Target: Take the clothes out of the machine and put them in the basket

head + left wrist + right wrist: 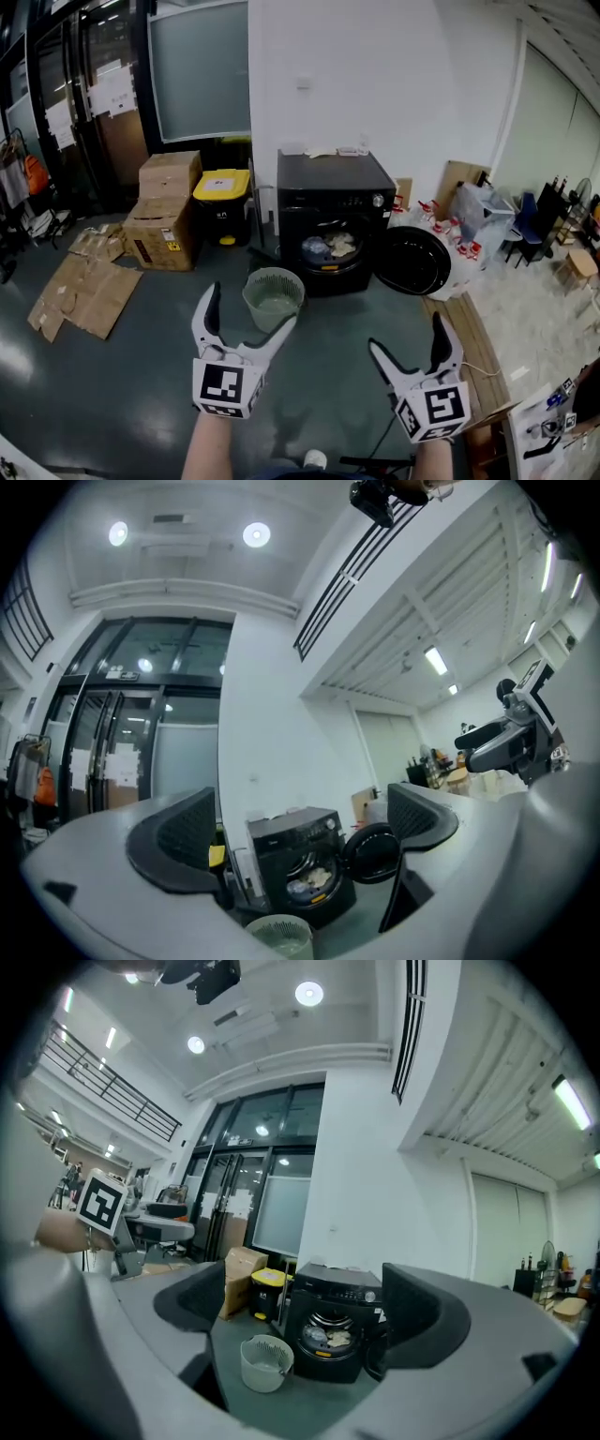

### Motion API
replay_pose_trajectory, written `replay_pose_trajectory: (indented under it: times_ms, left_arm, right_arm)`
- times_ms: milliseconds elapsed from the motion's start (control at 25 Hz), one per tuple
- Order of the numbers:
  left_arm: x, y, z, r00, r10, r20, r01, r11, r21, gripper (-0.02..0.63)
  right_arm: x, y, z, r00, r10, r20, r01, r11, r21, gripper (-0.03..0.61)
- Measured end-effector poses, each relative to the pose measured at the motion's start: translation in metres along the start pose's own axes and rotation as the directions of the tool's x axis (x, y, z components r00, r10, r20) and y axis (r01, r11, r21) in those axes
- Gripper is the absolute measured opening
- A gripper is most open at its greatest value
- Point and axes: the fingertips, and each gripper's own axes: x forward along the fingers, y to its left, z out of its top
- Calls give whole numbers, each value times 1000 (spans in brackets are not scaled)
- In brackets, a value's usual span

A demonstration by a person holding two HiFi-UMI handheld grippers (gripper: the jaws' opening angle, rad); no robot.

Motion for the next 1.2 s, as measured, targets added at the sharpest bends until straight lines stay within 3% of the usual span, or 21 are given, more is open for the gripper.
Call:
replay_pose_trajectory:
  times_ms: [120, 360, 560, 880, 1200]
  left_arm:
    - [17, -7, -2, 1000, 13, -3, -13, 1000, -9, 540]
    - [53, -3, -4, 1000, 18, -18, -17, 999, 51, 538]
    - [89, 2, -28, 999, -6, -53, 10, 998, 70, 538]
    - [187, 42, -73, 996, -37, -79, 40, 999, 35, 538]
    - [291, 85, -119, 992, -50, -112, 50, 999, -2, 538]
  right_arm:
    - [6, -24, -5, 1000, -2, -6, 2, 1000, -11, 497]
    - [35, -55, -8, 999, 44, -7, -44, 999, -1, 495]
    - [73, -63, -21, 999, 38, -16, -39, 999, -12, 495]
    - [172, -81, -48, 996, -12, -83, 8, 998, -54, 494]
    - [280, -114, -79, 988, -40, -150, 39, 999, -10, 494]
